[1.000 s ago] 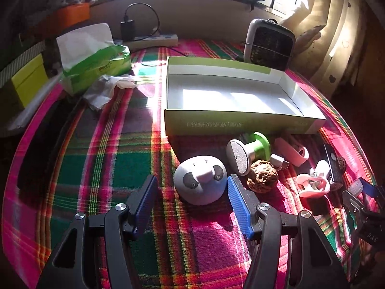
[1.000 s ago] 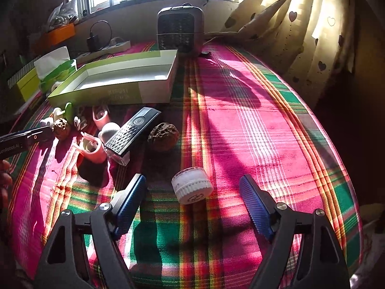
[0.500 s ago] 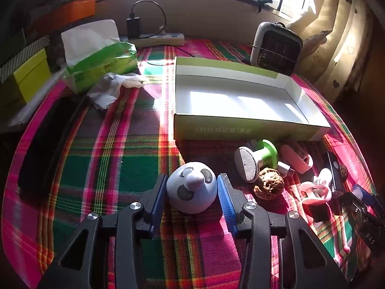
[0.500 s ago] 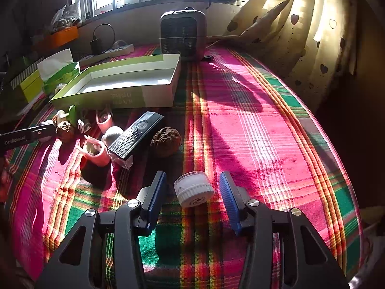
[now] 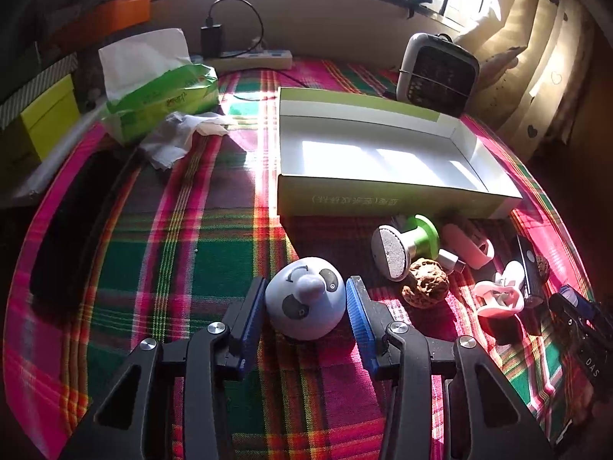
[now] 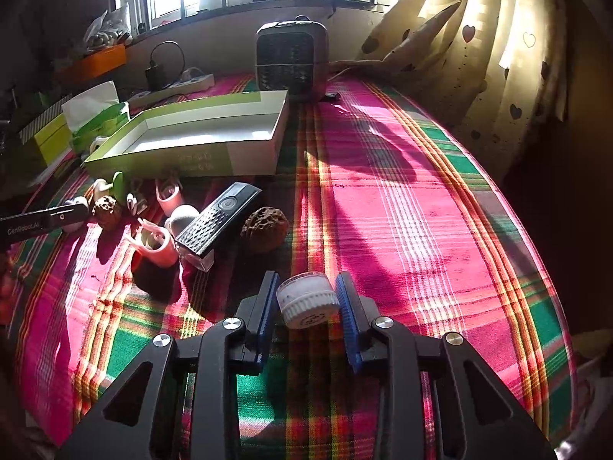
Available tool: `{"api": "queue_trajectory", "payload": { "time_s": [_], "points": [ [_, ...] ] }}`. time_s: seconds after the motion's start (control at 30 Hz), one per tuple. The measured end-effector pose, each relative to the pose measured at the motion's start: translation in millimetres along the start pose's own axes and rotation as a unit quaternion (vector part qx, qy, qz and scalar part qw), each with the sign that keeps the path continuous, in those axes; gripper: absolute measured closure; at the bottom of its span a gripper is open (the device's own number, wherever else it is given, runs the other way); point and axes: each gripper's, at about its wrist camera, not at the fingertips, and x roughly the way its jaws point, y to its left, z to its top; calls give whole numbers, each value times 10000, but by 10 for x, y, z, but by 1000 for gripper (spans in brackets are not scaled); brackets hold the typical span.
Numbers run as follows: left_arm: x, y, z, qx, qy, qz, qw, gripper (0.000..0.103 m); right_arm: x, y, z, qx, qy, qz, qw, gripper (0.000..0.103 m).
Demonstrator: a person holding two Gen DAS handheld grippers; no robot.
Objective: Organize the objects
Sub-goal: 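Close the left tool on the white mouse gadget while the right tool lifts the jar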
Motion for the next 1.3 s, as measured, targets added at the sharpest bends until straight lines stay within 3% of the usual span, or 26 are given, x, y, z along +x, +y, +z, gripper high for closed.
{"api": "queue_trajectory", "payload": {
  "time_s": [0.3,0.8,1.3],
  "points": [
    [-153,-37,66,146,-172,-40,9997,63,-113,86,244,-158,-235,186,9994,71],
    [-259,-57,476,173,-325,-286,9989,63,-178,161,1060,-288,-624,655,9955,71],
    [56,-141,997,198,-238,-424,9986,63,309,451,1673,-704,-498,993,9913,71]
  ]
}}
